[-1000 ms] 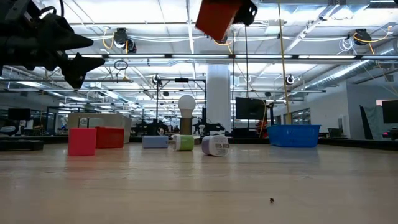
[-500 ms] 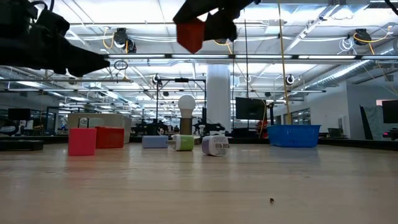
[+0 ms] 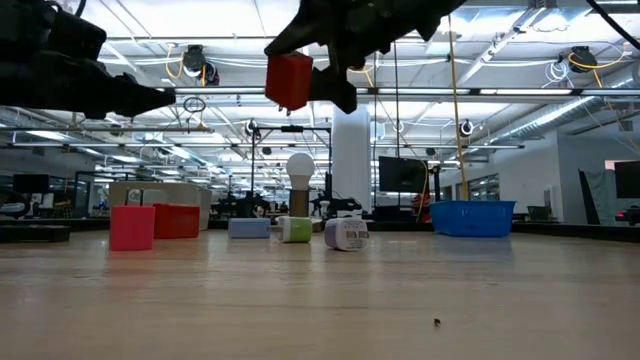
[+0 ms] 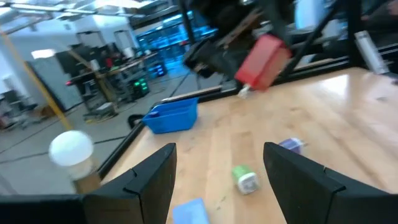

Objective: Pick & Place Office items
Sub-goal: Put the bottom red charger adapter into the gray bin

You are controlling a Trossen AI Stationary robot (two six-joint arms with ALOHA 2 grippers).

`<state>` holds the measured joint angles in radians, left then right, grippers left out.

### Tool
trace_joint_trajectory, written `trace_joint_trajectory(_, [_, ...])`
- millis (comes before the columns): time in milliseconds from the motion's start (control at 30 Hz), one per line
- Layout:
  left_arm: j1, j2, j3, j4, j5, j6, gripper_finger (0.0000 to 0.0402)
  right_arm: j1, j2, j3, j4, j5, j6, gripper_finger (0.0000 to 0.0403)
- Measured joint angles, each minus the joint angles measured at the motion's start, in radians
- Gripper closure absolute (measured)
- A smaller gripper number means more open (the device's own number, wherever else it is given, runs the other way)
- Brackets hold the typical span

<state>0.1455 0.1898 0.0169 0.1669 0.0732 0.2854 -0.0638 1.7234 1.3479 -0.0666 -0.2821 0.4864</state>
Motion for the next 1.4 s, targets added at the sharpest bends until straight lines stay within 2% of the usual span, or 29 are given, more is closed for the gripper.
trace_joint_trajectory(133, [-0.001, 0.009, 0.0, 0.027, 0.092, -0.026, 0.0158, -0.029, 0.004, 0.0, 0.028, -0.106, 0.048, 0.0128])
trace_joint_trajectory(267, [-0.001, 0.063, 0.0, 0.064, 0.119, -0.058, 0.0158, -0.044, 0.064, 0.0, 0.103, -0.211, 0.131, 0.0129])
trace_joint_trajectory(367, [0.0, 0.142, 0.0, 0.103, 0.119, -0.057, 0.0158, -0.052, 0.12, 0.001, 0.223, -0.284, 0.209, 0.0129])
trace_joint_trajectory(533, [0.0, 0.32, 0.022, 0.227, 0.168, -0.062, 0.0158, -0.061, 0.19, 0.0, 0.296, -0.377, 0.303, 0.0129])
trace_joint_trajectory(733, [0.0, 0.545, 0.146, 0.265, 0.258, -0.057, 0.0158, -0.061, 0.186, 0.002, 0.33, -0.402, 0.293, 0.0129])
trace_joint_trajectory(967, [-0.011, 0.814, 0.31, 0.264, 0.411, -0.018, 0.0158, -0.06, 0.185, 0.0, 0.329, -0.425, 0.281, 0.0129])
trace_joint_trajectory(1167, [-0.049, 0.965, 0.425, 0.263, 0.424, 0.029, 0.0158, -0.042, 0.187, 0.0, 0.324, -0.437, 0.258, 0.0129])
trace_joint_trajectory(1400, [-0.067, 1.056, 0.522, 0.264, 0.429, 0.047, 0.0158, -0.024, 0.186, 0.0, 0.314, -0.458, 0.232, 0.0129])
